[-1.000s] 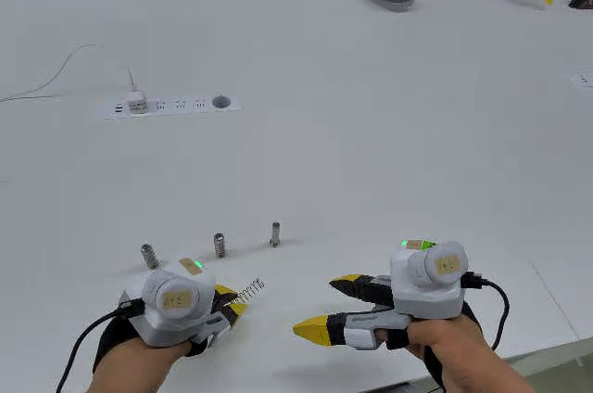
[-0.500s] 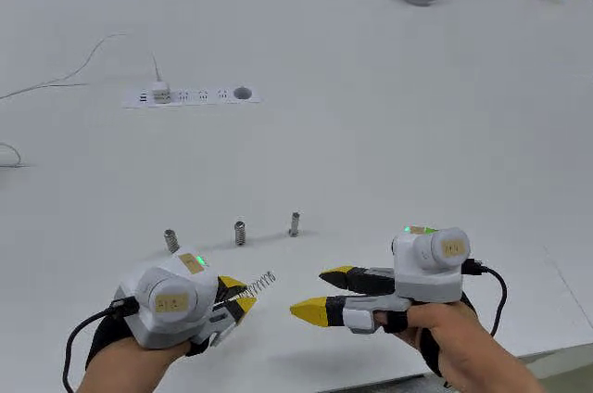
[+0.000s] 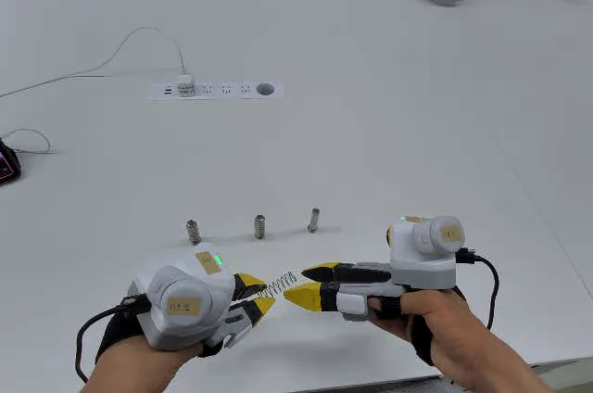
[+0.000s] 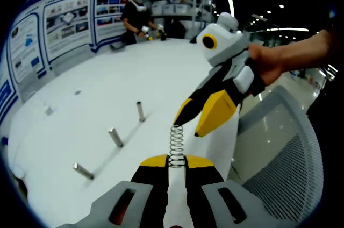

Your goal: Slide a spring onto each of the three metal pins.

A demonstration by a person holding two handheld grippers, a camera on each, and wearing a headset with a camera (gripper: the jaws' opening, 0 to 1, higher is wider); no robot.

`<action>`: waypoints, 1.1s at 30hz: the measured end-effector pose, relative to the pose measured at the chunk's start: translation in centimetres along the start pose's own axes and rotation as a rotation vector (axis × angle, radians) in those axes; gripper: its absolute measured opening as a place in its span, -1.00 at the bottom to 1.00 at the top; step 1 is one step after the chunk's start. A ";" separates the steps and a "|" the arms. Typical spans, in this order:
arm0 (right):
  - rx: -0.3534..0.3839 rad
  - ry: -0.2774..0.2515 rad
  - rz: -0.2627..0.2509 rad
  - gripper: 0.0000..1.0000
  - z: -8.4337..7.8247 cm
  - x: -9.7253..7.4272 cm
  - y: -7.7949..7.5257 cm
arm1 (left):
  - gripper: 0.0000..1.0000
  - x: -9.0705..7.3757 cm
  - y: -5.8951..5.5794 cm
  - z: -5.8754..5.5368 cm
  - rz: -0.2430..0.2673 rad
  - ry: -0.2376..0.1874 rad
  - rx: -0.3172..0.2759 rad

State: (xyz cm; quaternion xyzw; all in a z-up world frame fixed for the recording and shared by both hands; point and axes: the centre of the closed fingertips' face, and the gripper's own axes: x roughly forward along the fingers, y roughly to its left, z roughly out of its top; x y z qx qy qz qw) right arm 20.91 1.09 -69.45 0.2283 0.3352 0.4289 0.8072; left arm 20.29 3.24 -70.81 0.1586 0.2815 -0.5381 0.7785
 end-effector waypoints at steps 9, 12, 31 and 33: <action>0.040 -0.001 0.049 -0.43 0.2 0.9 0.7 | -0.79 -0.3 -0.8 0.6 -0.015 -0.014 0.015; 0.046 0.002 0.053 -0.45 0.1 1.0 0.8 | -0.79 -0.3 -1.0 0.9 -0.021 -0.018 0.021; 0.067 0.004 0.088 -0.75 0.8 0.3 1.4 | -0.80 -0.1 -1.1 1.3 -0.043 -0.020 0.033; 0.061 0.008 0.094 -0.75 1.1 0.2 1.6 | -0.80 -0.1 -1.0 1.5 -0.047 -0.025 0.029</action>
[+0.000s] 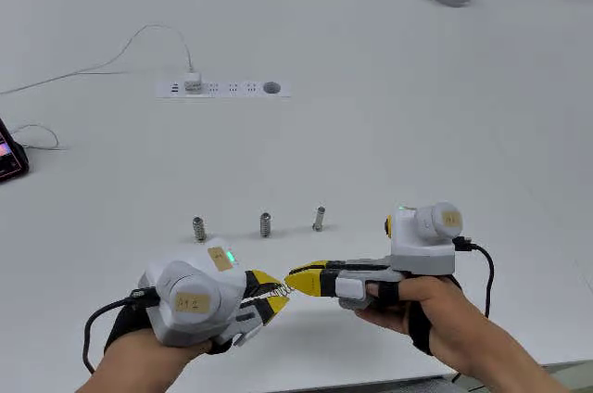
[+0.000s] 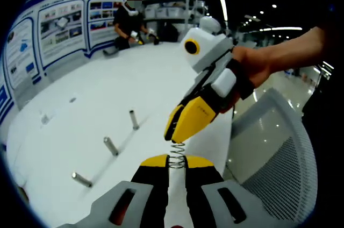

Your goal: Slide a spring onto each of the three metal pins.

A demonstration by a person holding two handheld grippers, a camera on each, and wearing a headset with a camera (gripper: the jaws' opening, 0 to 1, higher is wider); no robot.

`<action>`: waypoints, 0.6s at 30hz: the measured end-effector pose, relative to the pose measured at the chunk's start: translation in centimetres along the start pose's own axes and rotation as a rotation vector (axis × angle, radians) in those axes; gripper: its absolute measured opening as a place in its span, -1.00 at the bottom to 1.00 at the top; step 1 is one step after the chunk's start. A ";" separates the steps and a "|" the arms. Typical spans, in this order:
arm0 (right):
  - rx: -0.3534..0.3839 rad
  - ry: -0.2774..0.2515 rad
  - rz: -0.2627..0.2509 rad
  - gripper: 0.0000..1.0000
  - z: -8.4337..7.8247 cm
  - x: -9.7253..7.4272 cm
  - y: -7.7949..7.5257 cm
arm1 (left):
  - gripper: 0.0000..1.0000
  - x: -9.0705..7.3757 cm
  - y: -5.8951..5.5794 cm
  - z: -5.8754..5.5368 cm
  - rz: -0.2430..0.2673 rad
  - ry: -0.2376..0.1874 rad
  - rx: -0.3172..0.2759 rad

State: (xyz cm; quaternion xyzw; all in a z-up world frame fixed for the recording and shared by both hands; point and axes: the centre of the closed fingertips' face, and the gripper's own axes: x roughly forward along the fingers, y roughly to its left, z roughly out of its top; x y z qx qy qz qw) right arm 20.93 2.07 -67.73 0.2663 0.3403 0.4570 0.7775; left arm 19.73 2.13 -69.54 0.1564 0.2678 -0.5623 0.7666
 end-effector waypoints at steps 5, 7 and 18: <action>-0.072 0.052 0.002 -0.75 0.7 -0.2 0.5 | -0.80 -0.2 0.3 0.8 -0.014 -0.018 0.001; -0.135 0.095 0.003 -0.75 1.0 -0.3 0.9 | -0.80 -0.3 0.3 1.2 -0.024 -0.028 0.004; -0.399 0.293 0.012 -0.75 2.7 0.3 2.4 | -0.80 -1.2 1.2 2.8 -0.043 -0.076 0.018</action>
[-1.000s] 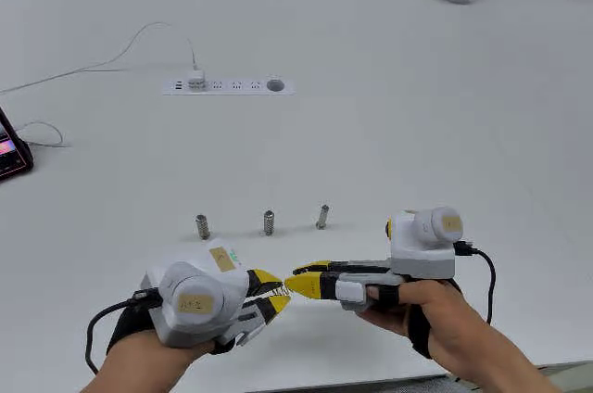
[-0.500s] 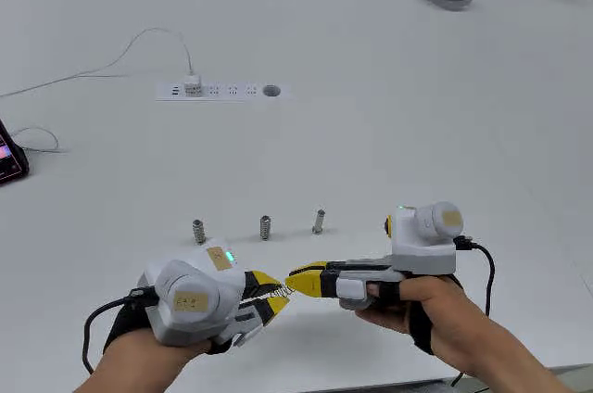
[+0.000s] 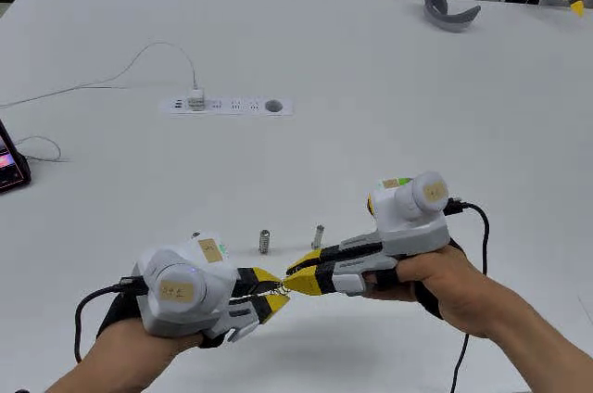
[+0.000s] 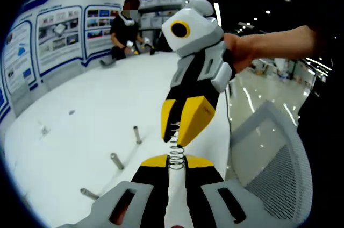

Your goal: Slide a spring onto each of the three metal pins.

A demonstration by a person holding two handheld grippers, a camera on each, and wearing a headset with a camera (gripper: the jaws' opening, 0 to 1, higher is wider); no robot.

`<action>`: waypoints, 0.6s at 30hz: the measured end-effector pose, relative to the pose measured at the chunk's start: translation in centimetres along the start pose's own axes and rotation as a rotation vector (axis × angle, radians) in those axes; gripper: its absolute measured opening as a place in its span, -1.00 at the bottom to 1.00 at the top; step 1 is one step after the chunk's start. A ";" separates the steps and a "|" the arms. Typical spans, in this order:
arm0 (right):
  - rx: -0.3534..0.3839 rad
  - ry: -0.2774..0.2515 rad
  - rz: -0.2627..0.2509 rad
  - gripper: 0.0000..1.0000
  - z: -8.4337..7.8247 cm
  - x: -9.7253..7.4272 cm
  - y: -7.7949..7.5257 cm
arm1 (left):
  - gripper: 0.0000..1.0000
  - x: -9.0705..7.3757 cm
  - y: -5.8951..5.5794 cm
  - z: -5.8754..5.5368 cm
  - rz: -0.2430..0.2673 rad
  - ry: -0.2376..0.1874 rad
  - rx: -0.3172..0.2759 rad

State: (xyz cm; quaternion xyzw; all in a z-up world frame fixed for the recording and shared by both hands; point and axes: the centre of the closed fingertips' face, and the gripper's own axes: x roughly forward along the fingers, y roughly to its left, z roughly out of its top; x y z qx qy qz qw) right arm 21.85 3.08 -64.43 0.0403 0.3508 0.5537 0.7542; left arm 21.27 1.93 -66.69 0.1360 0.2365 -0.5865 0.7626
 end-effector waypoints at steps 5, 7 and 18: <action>-0.108 0.081 0.014 -0.75 0.8 0.4 0.3 | -0.80 -0.8 0.5 0.3 -0.003 -0.018 -0.003; -0.145 0.114 0.022 -0.75 1.0 0.6 0.5 | -0.80 -1.1 0.7 0.5 -0.003 -0.025 -0.002; -0.368 0.263 0.046 -0.75 2.3 1.7 1.8 | -0.80 -2.4 1.1 0.9 -0.021 -0.056 -0.006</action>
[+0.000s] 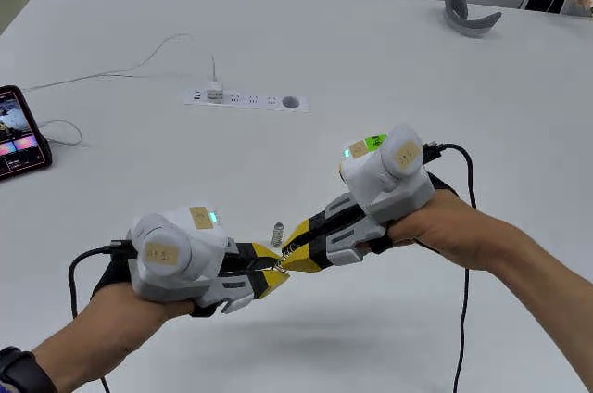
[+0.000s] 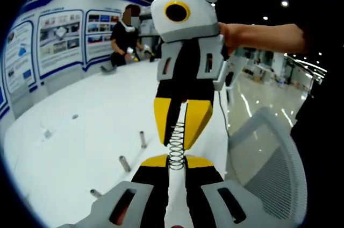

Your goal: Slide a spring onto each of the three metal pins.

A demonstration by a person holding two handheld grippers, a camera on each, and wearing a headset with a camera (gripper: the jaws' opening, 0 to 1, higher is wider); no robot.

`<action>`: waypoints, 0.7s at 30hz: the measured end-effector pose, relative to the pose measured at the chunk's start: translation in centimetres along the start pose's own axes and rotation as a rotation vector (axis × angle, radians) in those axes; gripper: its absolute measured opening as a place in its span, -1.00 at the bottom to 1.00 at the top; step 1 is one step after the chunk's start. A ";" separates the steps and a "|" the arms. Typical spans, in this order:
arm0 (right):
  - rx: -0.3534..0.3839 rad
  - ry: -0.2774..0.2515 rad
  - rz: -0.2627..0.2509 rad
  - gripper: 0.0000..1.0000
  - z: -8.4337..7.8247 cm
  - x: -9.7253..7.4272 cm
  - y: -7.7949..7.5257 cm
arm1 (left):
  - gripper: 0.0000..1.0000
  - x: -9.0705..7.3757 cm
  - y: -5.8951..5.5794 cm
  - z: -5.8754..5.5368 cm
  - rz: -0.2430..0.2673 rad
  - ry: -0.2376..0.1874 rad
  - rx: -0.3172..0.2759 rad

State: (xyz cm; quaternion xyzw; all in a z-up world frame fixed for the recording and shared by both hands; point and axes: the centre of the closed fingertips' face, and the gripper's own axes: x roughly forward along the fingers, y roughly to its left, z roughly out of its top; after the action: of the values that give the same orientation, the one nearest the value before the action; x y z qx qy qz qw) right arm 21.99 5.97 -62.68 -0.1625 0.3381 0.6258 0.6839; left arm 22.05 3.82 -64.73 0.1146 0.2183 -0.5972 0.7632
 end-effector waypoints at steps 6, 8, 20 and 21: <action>-0.072 0.042 0.007 -0.75 0.6 0.4 0.2 | -0.80 -0.4 0.1 0.2 -0.005 -0.013 -0.003; -0.089 0.054 0.012 -0.75 0.6 0.5 0.2 | -0.80 -0.4 0.1 0.2 -0.006 -0.017 -0.002; -0.158 0.114 0.049 -0.74 0.3 0.8 0.5 | -0.80 -0.7 -0.2 0.3 -0.021 -0.023 0.006; -0.160 0.118 0.052 -0.74 0.3 0.8 0.6 | -0.80 -0.7 -0.2 0.3 -0.023 -0.023 0.006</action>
State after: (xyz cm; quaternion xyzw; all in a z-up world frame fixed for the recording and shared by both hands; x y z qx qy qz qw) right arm 21.48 6.88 -62.90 -0.2441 0.3309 0.6577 0.6311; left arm 21.80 4.24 -64.11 0.1078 0.2091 -0.6078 0.7585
